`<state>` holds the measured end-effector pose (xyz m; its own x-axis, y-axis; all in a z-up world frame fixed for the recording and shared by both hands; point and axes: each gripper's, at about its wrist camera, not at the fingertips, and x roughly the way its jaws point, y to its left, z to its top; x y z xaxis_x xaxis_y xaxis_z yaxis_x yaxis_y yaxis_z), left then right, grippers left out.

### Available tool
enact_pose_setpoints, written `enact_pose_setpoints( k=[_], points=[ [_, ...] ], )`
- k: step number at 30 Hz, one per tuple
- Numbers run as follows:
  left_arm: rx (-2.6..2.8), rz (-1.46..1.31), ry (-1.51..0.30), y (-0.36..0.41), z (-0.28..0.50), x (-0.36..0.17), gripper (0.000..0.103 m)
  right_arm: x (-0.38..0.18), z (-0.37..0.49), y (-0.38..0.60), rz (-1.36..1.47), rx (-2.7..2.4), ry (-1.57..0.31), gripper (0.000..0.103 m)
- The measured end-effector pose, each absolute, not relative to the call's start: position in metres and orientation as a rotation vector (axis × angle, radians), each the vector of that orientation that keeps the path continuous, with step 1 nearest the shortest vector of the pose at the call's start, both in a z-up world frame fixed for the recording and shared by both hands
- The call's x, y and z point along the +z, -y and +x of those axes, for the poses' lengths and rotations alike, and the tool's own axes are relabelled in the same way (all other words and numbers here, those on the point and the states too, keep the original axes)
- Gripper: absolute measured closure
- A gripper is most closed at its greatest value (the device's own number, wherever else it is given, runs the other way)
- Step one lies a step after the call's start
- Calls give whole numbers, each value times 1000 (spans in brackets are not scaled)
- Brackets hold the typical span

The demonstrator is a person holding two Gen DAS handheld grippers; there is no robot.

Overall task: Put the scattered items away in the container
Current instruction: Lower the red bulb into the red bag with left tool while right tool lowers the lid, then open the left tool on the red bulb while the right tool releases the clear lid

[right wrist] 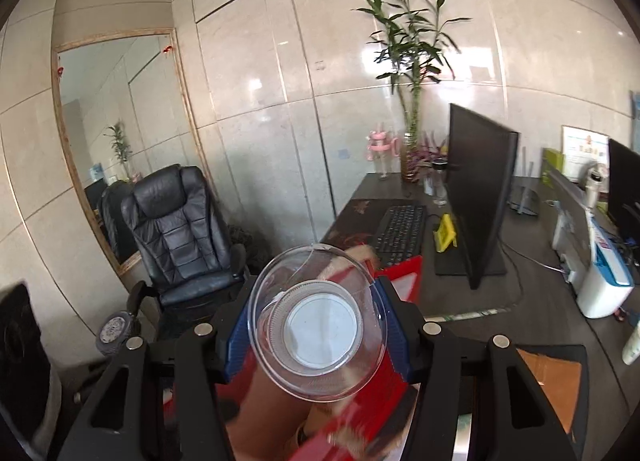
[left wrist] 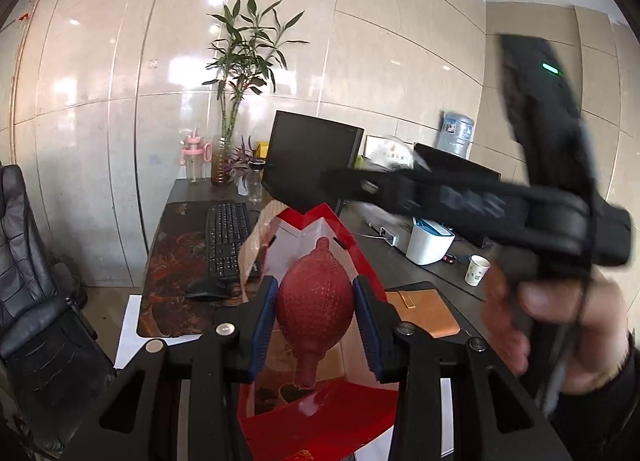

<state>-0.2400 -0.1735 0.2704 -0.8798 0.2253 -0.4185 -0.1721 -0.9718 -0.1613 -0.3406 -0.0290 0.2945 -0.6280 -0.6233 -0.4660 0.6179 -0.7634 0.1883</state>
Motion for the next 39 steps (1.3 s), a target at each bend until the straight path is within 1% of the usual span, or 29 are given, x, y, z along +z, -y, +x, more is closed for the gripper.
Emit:
enact_pose_setpoints(
  k=[3, 8, 14, 15, 16, 17, 18, 19, 20, 25, 27, 28, 29, 39],
  points=[
    [2844, -684, 164, 172, -247, 263, 61, 288, -356, 40, 719, -2330, 8, 42],
    [2824, -707, 144, 168, -255, 257, 61, 270, -372, 58, 781, -2340, -67, 42],
    [2822, -714, 109, 164, -257, 254, 61, 252, -384, 61, 839, -2346, -83, 42],
    [2828, -715, 99, 164, -256, 254, 59, 251, -384, 61, 842, -2343, -85, 42],
    [2836, -715, 83, 163, -255, 254, 56, 251, -383, 61, 839, -2343, -82, 41],
    [2845, -709, 72, 163, -254, 254, 38, 251, -382, 59, 827, -2350, -74, 41],
    [2853, -694, 68, 162, -252, 254, 17, 252, -381, 58, 816, -2355, -65, 41],
    [2855, -668, 76, 163, -249, 254, 11, 253, -381, 57, 816, -2356, -60, 41],
    [2857, -649, 85, 164, -247, 255, 8, 253, -381, 57, 821, -2358, -60, 41],
    [2872, -647, 74, 162, -244, 253, 8, 256, -378, 56, 817, -2368, -73, 41],
    [2871, -645, 69, 161, -240, 253, 8, 257, -376, 56, 812, -2369, -70, 35],
    [2873, -643, 66, 161, -240, 253, 8, 258, -376, 55, 812, -2364, -68, 26],
    [2875, -641, 65, 161, -240, 253, 8, 258, -375, 55, 809, -2362, -67, 23],
    [2888, -635, 71, 160, -233, 256, 8, 267, -361, 52, 789, -2366, -60, 23]
  ],
)
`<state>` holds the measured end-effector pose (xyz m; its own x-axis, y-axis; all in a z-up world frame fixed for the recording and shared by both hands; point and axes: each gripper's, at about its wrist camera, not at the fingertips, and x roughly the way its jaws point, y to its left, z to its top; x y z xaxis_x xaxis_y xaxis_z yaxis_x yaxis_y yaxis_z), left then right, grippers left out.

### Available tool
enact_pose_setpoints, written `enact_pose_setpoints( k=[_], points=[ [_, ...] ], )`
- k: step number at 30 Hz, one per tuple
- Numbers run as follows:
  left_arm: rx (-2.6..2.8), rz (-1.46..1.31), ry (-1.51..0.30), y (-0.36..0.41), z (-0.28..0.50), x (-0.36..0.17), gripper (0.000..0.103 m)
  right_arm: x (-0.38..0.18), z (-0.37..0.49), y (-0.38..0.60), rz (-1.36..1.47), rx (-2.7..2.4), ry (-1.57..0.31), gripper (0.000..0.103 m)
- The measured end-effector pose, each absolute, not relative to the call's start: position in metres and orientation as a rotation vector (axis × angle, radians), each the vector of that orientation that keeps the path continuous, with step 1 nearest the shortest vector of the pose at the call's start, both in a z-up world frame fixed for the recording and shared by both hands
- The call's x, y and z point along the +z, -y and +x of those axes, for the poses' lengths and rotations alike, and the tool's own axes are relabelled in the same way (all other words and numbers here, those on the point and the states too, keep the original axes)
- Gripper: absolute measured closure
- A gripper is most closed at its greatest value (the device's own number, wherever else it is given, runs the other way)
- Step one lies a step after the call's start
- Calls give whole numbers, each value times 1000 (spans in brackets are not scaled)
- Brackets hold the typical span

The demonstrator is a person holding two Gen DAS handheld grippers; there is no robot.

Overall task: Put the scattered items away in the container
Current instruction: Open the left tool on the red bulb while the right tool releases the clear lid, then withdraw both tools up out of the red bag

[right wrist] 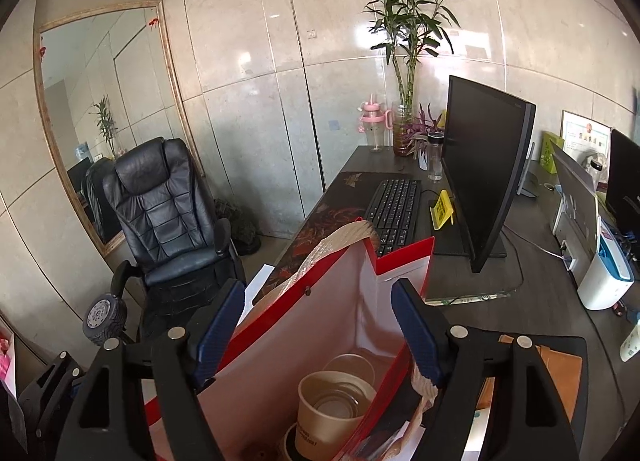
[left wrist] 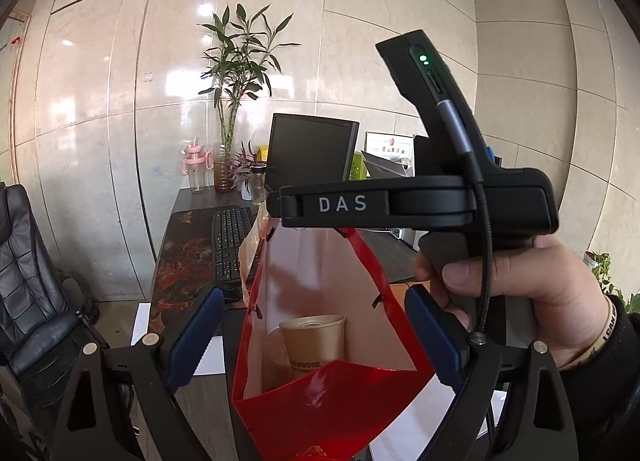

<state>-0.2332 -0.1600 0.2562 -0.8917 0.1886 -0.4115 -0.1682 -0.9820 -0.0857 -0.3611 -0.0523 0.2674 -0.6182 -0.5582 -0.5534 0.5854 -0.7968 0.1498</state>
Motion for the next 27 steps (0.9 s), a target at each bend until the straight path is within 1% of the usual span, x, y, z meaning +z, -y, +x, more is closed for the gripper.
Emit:
enact_pose_setpoints(
  k=[3, 7, 9, 10, 13, 14, 17, 22, 24, 27],
  points=[
    [2889, -627, 84, 159, -232, 258, 8, 266, -356, 51, 792, -2362, -31, 23],
    [2898, -638, 52, 154, -226, 259, 8, 265, -351, 51, 798, -2364, -50, 23],
    [2916, -648, 44, 153, -222, 259, 7, 265, -348, 49, 808, -2359, -37, 20],
    [2925, -654, 48, 154, -221, 260, 7, 266, -346, 48, 808, -2356, -30, 17],
    [2943, -642, 59, 153, -213, 261, 4, 267, -337, 46, 790, -2368, -38, 16],
    [2948, -635, 51, 153, -209, 261, 2, 268, -333, 45, 785, -2379, -50, 16],
    [2958, -637, 17, 150, -205, 262, 1, 271, -327, 44, 780, -2396, -57, 15],
    [2944, -685, 82, 151, -195, 264, 0, 277, -312, 35, 767, -2413, -52, 13],
    [2934, -652, 108, 151, -183, 265, 0, 278, -301, 26, 749, -2417, -25, 12],
    [2962, -645, 89, 147, -169, 265, 0, 278, -288, 15, 733, -2424, 14, 9]
  ],
)
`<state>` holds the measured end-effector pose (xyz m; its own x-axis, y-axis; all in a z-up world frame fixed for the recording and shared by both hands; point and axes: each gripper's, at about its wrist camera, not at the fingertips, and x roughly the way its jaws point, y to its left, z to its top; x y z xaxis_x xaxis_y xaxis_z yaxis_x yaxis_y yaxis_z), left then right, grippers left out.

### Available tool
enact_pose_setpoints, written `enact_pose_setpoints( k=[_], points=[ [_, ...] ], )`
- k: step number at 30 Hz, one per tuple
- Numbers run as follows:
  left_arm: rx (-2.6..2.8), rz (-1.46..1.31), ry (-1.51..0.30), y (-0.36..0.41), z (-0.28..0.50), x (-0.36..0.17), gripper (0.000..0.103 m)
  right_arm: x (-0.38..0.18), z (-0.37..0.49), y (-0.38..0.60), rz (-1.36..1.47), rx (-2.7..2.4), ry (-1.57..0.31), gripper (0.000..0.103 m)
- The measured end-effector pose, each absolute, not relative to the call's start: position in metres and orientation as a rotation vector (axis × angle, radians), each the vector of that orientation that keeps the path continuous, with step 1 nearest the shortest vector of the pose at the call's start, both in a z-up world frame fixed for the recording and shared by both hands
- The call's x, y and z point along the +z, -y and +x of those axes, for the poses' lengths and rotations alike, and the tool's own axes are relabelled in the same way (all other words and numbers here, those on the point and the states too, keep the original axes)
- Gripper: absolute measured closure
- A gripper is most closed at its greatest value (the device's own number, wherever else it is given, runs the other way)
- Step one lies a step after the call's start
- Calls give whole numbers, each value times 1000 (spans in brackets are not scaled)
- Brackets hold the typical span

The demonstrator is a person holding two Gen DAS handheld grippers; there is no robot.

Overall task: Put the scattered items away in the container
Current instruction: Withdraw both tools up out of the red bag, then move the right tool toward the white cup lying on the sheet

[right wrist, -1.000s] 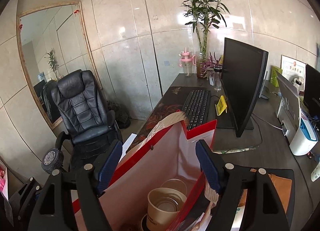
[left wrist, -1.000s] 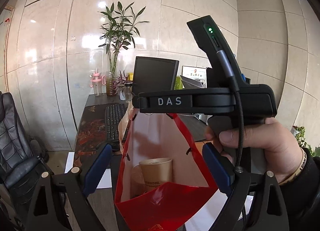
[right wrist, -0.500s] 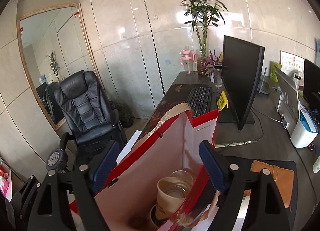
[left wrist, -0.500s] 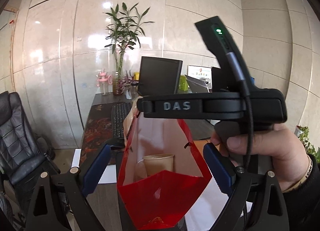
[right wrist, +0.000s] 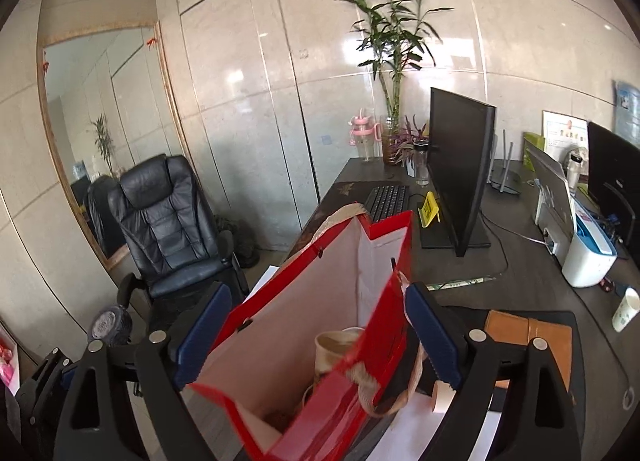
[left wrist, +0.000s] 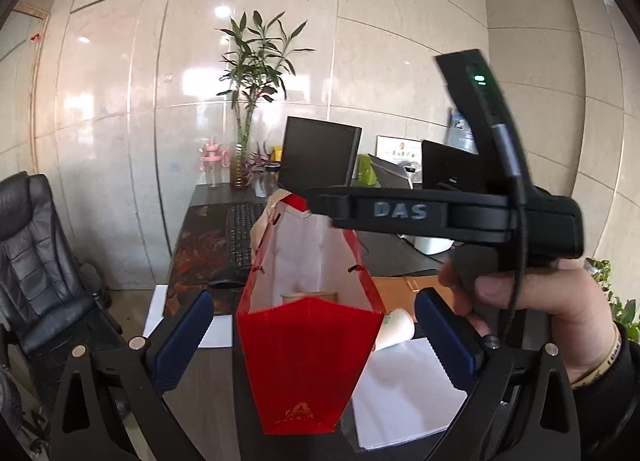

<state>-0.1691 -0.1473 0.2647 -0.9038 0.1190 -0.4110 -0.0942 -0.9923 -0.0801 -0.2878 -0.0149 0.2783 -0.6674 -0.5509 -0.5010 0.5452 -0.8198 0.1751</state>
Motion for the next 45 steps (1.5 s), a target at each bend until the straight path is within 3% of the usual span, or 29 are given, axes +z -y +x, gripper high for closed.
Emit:
enact_pose_setpoints(
  k=[14, 35, 45],
  points=[
    [2940, -695, 57, 133, -108, 235, 0, 256, -195, -31, 663, -2439, 46, 9],
    [2855, -1028, 174, 100, -42, 56, 0, 91, -101, -112, 937, -2470, 80, 9],
    [2809, -1119, 121, 82, -33, 0, 0, 37, -77, -120, 1004, -2512, 77, 9]
  ],
)
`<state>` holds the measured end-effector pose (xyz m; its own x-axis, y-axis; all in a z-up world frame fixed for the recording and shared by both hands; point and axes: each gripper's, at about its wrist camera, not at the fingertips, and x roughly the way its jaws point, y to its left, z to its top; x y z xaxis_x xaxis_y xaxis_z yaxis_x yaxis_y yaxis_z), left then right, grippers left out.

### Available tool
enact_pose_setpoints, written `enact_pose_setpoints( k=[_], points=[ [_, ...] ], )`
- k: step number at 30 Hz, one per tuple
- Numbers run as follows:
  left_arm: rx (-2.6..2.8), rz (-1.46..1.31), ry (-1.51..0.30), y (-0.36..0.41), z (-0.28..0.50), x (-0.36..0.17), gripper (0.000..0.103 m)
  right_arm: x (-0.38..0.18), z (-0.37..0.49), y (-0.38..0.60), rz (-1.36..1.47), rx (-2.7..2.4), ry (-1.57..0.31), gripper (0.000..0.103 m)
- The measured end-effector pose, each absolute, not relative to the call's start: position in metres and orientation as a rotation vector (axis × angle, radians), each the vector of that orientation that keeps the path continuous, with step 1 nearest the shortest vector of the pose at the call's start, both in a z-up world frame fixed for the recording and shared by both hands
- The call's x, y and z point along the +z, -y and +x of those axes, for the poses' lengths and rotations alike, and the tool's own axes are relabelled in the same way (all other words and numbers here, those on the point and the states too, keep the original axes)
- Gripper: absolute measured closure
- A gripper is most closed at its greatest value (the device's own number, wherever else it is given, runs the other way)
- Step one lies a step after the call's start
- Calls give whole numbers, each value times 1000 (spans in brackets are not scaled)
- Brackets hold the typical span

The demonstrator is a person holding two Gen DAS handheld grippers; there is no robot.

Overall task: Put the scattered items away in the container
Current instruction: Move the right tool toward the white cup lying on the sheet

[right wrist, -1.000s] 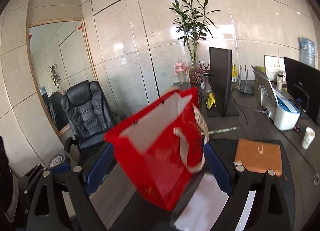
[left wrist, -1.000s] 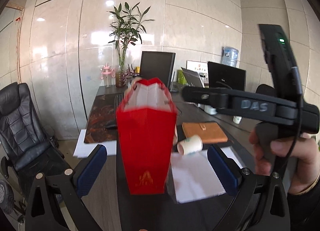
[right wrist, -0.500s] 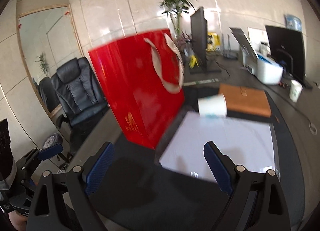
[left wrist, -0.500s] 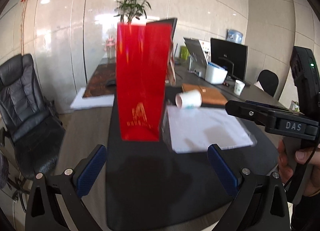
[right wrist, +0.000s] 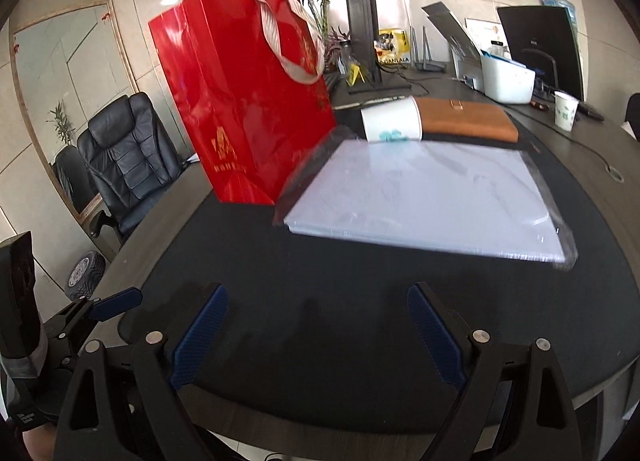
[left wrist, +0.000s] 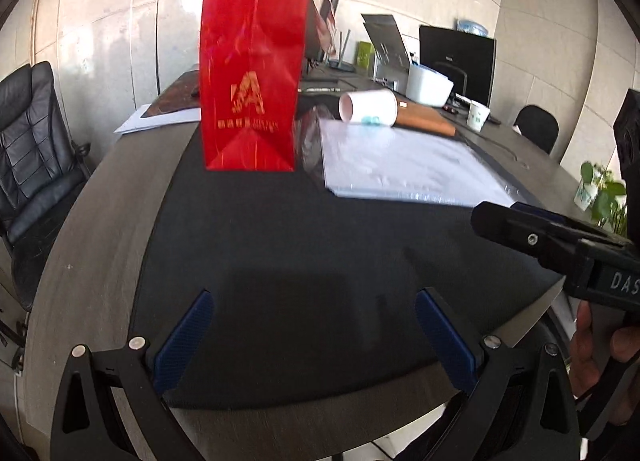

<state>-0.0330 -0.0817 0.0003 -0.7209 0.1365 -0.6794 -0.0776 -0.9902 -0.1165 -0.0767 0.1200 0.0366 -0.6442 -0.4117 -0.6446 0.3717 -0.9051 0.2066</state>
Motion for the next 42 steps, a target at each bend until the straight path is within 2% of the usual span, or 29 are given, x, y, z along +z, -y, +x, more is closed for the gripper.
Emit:
enact_pose_setpoints(
  k=[5, 28, 38, 42],
  points=[
    [2803, -1162, 176, 90, -30, -8, 0, 28, -75, -121, 1014, -2520, 77, 9],
    [2782, -1209, 169, 101, -47, -10, 0, 28, -101, -109, 1039, -2552, -1, 9],
    [2789, -1233, 138, 117, -87, 0, 0, 42, -132, -107, 1037, -2583, -11, 9],
    [2743, -1291, 184, 125, -120, -6, 0, 50, -146, -104, 1030, -2599, -24, 9]
  ],
)
